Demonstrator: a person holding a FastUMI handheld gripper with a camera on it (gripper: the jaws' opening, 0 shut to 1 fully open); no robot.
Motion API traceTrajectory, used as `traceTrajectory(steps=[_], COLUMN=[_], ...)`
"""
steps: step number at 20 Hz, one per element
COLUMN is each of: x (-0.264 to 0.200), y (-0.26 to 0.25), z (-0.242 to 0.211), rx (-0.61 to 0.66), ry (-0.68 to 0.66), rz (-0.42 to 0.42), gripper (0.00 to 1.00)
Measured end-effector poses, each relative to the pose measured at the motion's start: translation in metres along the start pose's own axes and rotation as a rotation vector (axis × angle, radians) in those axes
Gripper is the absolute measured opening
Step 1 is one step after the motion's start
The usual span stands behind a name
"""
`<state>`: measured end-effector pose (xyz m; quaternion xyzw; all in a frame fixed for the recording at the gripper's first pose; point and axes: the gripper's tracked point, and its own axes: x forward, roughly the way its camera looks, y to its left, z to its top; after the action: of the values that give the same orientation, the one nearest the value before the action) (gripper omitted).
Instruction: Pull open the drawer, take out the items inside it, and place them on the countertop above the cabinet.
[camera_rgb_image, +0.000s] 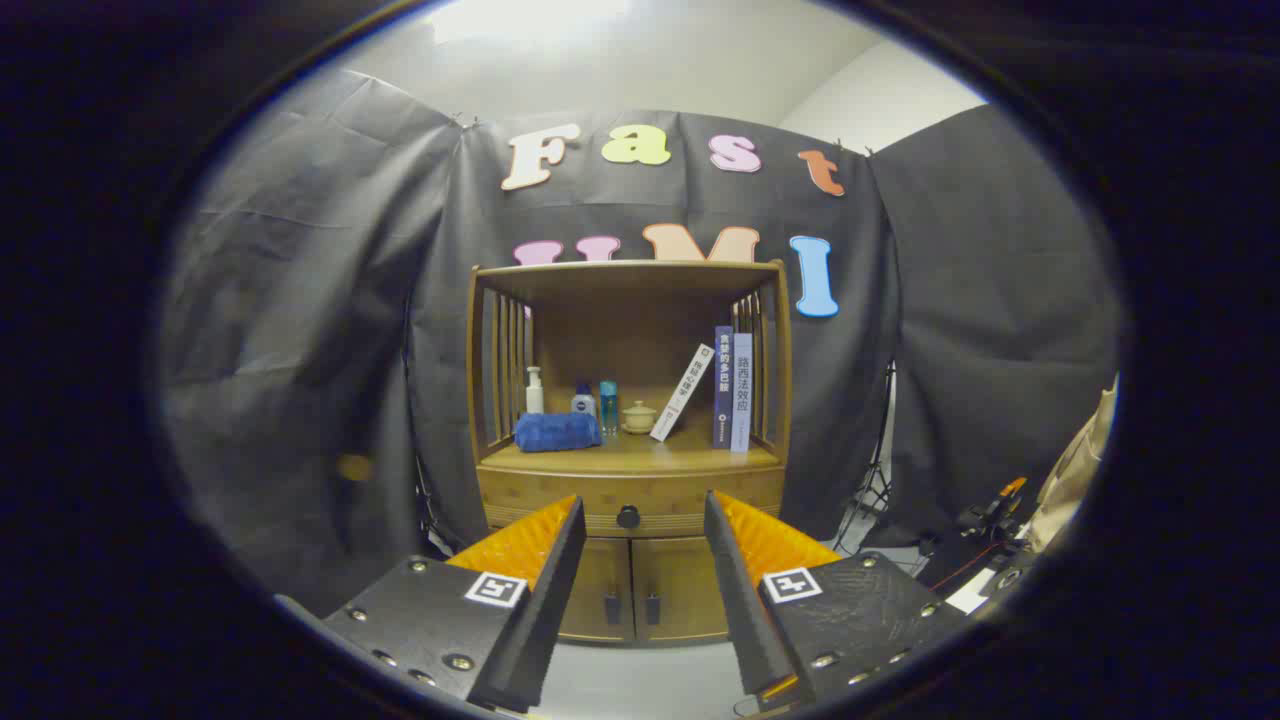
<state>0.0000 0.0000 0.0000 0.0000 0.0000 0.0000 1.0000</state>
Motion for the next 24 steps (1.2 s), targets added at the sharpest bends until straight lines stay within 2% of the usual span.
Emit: traceTrajectory(steps=[24], x=[0.01], y=[-0.002], z=[-0.003], rx=[0.014], ry=[-0.01], rz=[-0.016], gripper=[0.71])
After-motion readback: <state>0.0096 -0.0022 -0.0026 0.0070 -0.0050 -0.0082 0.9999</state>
